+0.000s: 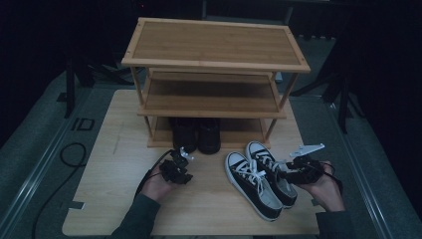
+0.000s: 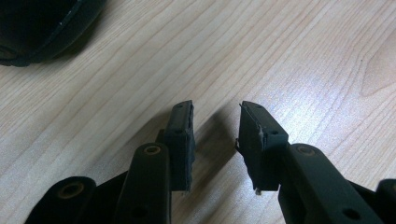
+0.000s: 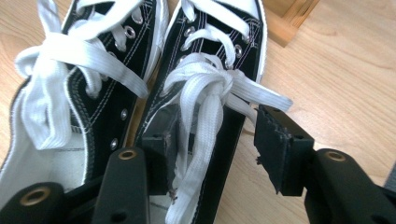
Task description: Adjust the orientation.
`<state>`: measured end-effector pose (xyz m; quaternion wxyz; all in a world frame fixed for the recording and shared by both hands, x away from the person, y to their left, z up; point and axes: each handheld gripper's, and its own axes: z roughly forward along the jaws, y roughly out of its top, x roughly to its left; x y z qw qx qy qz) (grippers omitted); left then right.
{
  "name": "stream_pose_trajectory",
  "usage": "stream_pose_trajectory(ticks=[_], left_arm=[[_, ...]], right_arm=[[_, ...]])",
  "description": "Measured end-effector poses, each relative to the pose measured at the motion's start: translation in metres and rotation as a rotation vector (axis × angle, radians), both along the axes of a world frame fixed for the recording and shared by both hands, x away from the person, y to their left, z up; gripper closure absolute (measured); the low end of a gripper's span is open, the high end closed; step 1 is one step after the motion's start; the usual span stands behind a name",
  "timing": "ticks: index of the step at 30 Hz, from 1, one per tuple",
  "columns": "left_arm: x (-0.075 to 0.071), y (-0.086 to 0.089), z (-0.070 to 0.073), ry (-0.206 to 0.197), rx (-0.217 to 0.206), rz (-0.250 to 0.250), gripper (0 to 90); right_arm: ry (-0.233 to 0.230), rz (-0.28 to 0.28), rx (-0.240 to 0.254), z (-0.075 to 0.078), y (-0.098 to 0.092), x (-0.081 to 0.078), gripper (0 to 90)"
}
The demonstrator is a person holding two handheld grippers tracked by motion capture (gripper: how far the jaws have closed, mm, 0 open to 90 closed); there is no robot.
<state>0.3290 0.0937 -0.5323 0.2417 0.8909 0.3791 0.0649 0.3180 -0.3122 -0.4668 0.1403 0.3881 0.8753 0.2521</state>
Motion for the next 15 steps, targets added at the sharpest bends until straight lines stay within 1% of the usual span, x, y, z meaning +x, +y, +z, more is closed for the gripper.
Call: stream_pose_trajectory(ticks=[4,8,11,15], left_arm=[[0.0,0.001,0.0,-0.001,0.0,0.0,65.7],[0.0,0.001,0.001,-0.001,-0.001,0.001,65.7],[0.0,0.0,0.0,0.0,0.0,0.0,65.6],[0.0,0.001,0.0,0.0,-0.002,0.001,65.6]], right_arm=[[-0.014,0.006,0.036,0.009,-0.001,-0.005,47.2],[-0.023,0.02,0.038,0.015,0.002,-0.008,46.5],[-0.021,0.037,0.038,0.015,0.005,-0.01,46.6],[-0.019,0.048,0.051,0.014,0.01,-0.013,49.2]])
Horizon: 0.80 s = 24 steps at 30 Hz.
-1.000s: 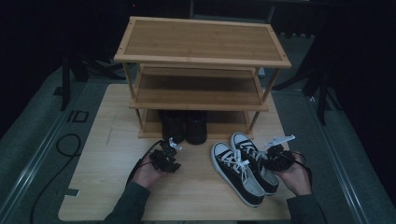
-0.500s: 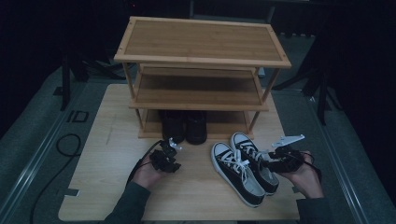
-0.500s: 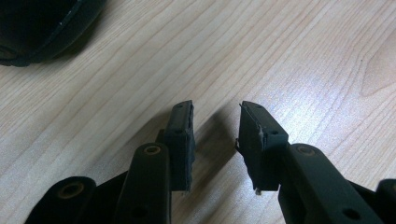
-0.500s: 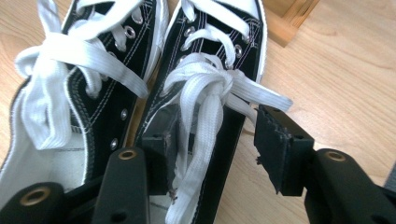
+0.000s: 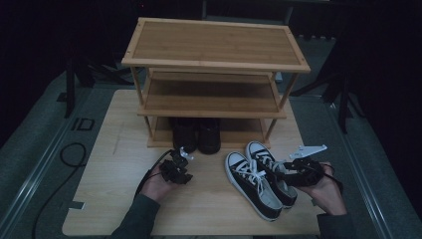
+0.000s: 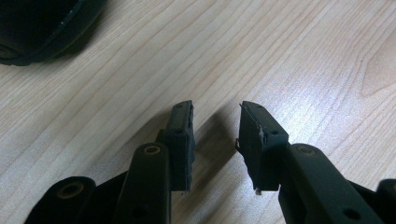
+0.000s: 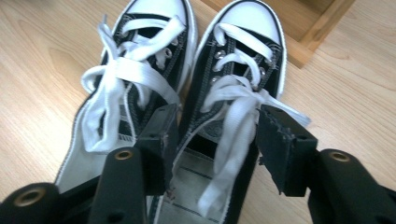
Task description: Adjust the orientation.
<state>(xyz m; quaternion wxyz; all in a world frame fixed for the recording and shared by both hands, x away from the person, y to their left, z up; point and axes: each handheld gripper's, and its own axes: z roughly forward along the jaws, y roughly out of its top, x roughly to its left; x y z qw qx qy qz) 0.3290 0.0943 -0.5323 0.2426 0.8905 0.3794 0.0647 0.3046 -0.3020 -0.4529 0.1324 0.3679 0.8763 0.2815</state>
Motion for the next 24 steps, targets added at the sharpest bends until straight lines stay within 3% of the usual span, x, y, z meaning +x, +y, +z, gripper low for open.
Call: stream_pose_trajectory(ticks=[13,18,24], left_arm=[[0.0,0.0,0.0,0.002,-0.003,0.001,65.1],[0.0,0.0,-0.001,0.003,-0.003,0.001,65.1],[0.0,0.0,0.0,0.003,-0.003,0.001,65.0]], right_arm=[[-0.01,0.004,0.004,0.002,0.005,-0.013,44.6],[0.008,0.024,-0.004,0.0,0.009,-0.015,44.8],[0.034,0.021,-0.009,-0.009,0.014,-0.014,37.4]])
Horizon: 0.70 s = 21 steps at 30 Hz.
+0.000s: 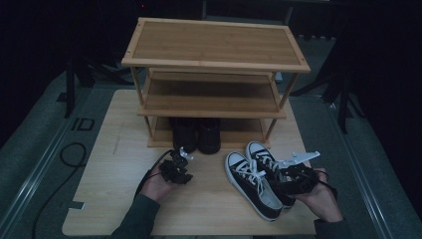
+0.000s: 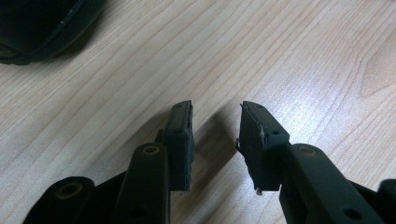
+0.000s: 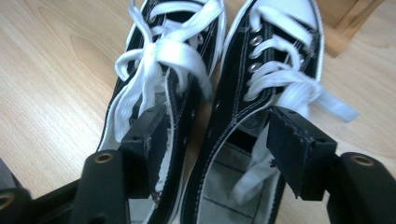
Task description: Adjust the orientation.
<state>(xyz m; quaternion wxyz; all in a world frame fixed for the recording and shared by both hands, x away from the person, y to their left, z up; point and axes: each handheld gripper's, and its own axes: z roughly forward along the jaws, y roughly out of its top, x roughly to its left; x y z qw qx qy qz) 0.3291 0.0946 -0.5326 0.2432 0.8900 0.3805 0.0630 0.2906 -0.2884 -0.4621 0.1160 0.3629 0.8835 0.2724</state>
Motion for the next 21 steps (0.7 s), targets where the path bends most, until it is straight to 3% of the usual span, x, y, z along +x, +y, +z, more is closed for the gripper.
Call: stream_pose_trajectory(ticks=[6,10,16,21], left_arm=[[0.0,0.0,0.001,-0.002,0.0,0.001,64.9],[0.0,0.0,0.001,-0.002,0.0,0.001,64.9],[0.0,0.001,0.001,-0.001,0.0,0.003,64.4],[0.0,0.0,0.0,-0.001,0.0,0.002,64.4]], right_arm=[[0.029,-0.009,-0.008,-0.008,0.003,0.002,34.0],[0.052,-0.016,-0.012,-0.015,0.008,0.003,26.7],[0.067,-0.024,-0.033,-0.021,0.015,0.007,27.0],[0.091,-0.048,-0.02,-0.028,0.018,0.015,35.7]])
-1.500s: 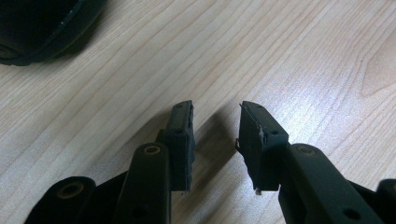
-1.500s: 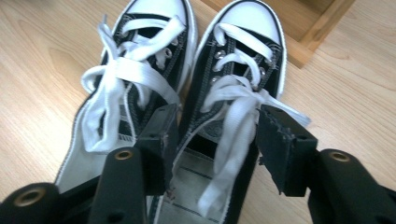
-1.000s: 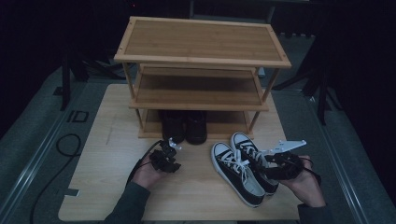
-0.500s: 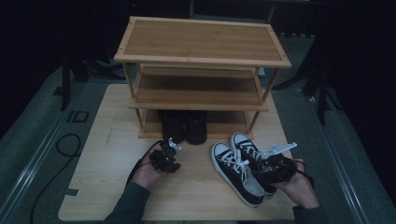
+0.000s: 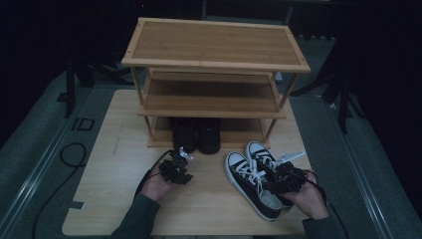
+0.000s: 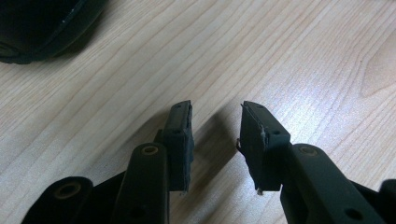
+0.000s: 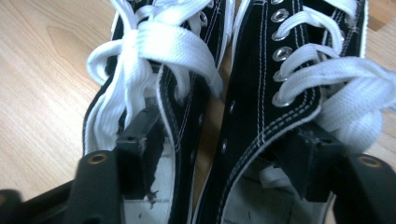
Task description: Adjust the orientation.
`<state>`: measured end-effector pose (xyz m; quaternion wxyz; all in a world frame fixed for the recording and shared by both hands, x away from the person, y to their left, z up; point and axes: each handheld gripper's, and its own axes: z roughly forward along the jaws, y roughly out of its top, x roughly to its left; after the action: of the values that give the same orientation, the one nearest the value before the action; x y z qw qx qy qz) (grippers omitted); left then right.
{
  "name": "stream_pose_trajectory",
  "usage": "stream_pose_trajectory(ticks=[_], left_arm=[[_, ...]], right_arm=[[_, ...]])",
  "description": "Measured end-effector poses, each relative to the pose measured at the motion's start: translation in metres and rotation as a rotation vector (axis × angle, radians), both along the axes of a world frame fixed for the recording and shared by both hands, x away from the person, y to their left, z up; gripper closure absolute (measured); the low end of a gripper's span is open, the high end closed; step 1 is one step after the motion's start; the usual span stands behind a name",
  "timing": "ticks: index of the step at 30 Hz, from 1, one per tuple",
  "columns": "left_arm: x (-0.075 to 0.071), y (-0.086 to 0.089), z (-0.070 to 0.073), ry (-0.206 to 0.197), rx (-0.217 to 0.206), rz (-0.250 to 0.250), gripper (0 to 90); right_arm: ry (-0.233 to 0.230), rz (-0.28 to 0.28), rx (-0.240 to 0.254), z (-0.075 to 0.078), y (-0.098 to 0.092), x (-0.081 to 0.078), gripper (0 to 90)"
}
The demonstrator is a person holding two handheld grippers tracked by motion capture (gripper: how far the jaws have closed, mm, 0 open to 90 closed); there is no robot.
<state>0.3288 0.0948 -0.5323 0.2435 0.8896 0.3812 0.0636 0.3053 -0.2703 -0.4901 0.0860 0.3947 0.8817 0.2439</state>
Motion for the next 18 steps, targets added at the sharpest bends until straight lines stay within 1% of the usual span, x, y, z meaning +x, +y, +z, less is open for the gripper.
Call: stream_pose_trajectory(ticks=[2,4,7,12,13,17,18], left_arm=[[0.0,0.0,0.0,0.0,0.0,0.0,64.4],[0.0,0.0,0.0,0.0,0.001,-0.001,64.4],[0.0,0.0,-0.001,0.002,0.0,-0.001,64.4],[0.0,0.0,-0.001,0.001,0.0,-0.001,64.4],[0.001,0.001,0.0,0.002,0.015,-0.011,64.4],[0.001,0.0,0.0,0.002,0.014,-0.013,64.4],[0.001,0.0,0.0,0.002,0.014,-0.013,64.4]], right_arm=[[0.003,-0.005,0.001,-0.003,0.002,0.002,37.3],[0.0,-0.012,-0.01,-0.006,0.004,0.004,39.9],[0.003,-0.001,0.001,-0.009,0.007,0.005,43.8],[0.001,0.006,-0.004,-0.011,0.01,0.007,48.7],[0.003,0.007,-0.003,-0.011,0.01,0.007,49.7],[0.0,0.008,-0.004,-0.011,0.01,0.008,55.9],[0.007,0.006,0.0,-0.011,0.009,0.008,58.8]])
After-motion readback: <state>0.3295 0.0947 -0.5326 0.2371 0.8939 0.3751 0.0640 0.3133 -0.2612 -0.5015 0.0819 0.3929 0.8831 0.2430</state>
